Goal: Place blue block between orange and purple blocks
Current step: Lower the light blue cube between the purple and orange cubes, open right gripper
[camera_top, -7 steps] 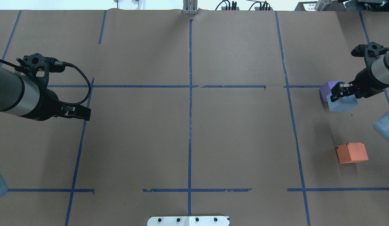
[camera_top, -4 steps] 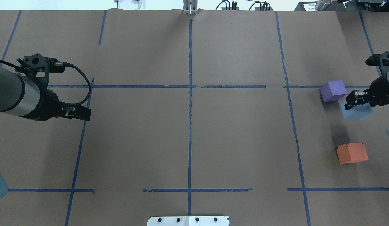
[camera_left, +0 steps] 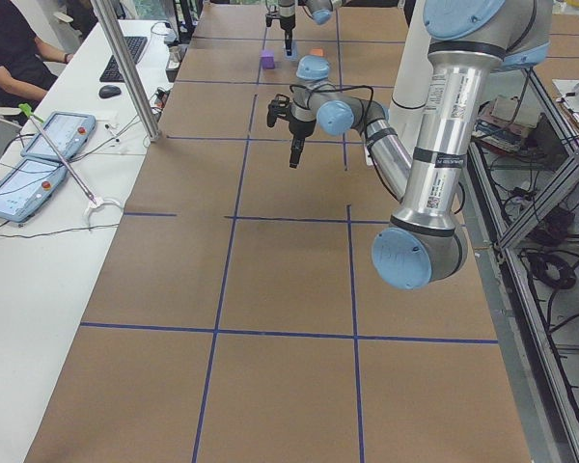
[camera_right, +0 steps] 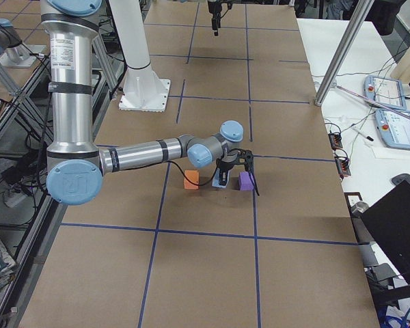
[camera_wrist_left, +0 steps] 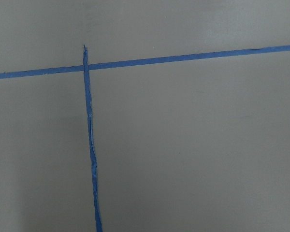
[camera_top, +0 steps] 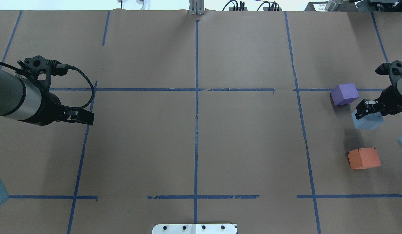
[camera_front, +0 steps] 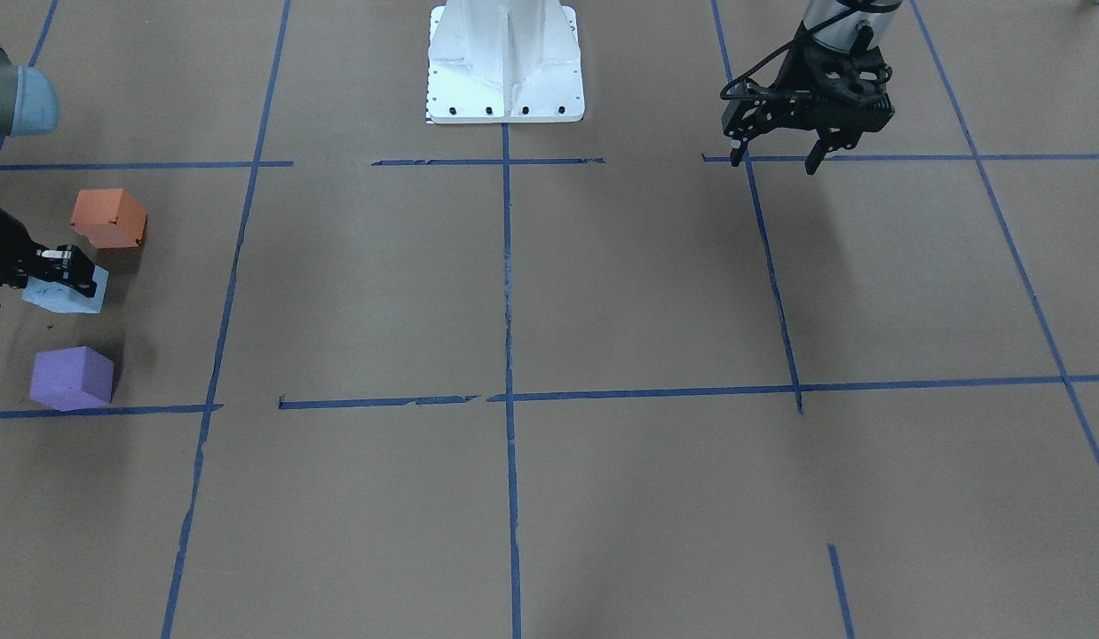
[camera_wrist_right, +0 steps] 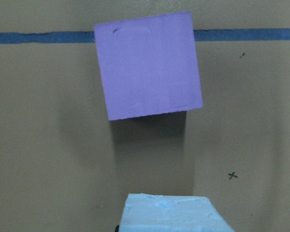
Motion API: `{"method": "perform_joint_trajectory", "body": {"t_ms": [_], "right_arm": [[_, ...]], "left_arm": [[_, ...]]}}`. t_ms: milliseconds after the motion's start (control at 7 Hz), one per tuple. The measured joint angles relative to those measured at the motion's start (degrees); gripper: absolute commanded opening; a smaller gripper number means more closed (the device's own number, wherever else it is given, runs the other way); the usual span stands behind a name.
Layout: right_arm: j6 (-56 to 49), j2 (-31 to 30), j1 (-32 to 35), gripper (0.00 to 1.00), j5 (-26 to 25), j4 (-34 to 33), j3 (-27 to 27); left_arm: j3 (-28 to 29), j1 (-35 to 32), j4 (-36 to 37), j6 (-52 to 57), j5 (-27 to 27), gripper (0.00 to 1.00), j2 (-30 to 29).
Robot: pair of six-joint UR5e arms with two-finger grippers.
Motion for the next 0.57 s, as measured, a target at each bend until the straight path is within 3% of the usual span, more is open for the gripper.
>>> {"method": "perform_joint_trajectory", "body": {"t_ms": [571], "right_arm": [[1.0, 0.5, -3.3, 0.19, -4.2, 0.5, -0.9]], "left_arm": [[0.0, 0.0, 0.0, 0.0, 0.0, 1.0, 0.0]]}}
